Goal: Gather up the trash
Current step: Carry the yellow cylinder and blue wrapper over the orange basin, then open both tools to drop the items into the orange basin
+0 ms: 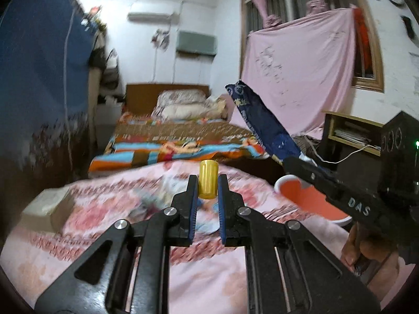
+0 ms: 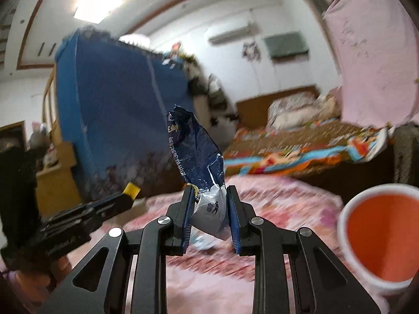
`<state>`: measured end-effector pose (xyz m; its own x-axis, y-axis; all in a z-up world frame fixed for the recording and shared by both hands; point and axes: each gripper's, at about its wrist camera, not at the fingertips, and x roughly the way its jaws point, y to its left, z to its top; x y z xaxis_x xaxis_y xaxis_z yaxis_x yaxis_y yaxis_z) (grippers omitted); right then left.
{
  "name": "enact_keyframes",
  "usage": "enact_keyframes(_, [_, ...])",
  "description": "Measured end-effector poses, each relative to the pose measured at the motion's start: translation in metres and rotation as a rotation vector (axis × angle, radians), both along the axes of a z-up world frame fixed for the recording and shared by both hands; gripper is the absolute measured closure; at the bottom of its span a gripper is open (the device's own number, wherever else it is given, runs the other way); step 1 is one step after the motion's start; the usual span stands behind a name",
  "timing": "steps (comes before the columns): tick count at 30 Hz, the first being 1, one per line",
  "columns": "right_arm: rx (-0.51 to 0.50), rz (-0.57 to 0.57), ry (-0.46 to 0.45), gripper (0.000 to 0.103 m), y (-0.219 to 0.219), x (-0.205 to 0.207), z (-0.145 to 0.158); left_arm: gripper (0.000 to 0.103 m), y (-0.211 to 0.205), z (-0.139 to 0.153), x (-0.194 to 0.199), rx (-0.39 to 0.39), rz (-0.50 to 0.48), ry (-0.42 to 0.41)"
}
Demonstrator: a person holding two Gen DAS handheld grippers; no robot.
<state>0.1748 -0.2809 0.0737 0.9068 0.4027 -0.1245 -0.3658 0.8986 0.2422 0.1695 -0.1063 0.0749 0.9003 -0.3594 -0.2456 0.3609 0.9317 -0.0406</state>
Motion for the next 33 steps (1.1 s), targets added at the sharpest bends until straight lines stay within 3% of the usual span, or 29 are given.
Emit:
enact_keyframes(5, [0.019, -0.172, -0.066, 0.081, -0.039, -0.010, 0.009, 0.103, -0.032, 0.011, 0.001, 0.013, -0.069, -0.051])
enact_keyframes(13, [0.064, -0.399, -0.028, 0.080, -0.099, -0.007, 0.005, 0.103, -0.084, 0.020, 0.014, 0.041, -0.219, -0.050])
enact_keyframes(22, [0.125, -0.571, 0.129, 0.080, -0.151, 0.007, -0.017, 0.103, -0.134, 0.004, 0.041, 0.052, -0.356, 0.111])
enact_keyframes(33, [0.223, -0.631, 0.263, 0.079, -0.182, 0.010, -0.038, 0.103, -0.186, -0.015, 0.081, 0.050, -0.382, 0.358])
